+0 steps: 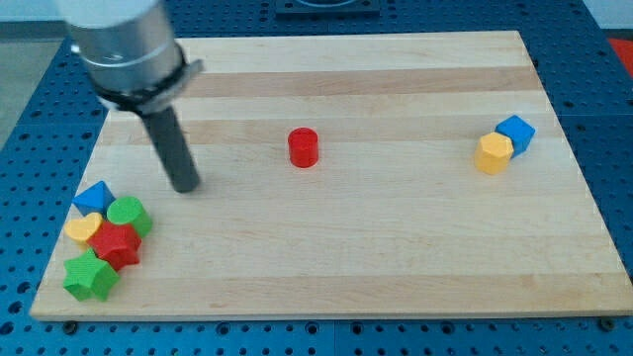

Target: Move the green star and red star right and up a bit

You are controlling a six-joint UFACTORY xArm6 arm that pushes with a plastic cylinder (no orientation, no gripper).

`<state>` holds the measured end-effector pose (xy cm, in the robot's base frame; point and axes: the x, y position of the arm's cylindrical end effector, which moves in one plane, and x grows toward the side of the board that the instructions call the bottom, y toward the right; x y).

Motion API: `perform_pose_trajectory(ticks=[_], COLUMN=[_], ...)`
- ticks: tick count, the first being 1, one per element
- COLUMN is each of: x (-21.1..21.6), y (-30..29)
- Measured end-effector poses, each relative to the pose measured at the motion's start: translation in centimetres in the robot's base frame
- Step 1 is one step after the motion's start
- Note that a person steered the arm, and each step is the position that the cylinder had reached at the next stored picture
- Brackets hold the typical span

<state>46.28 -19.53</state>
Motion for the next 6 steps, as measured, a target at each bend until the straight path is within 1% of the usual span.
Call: perform_pose_trajectory(ticks=[1,2,3,4,5,6], x=[-1.8,-2.1,-0.7,6.2,11.2,14.0], y=[-8.0,-11.0,-10.9,-10.8,-10.3,-9.6])
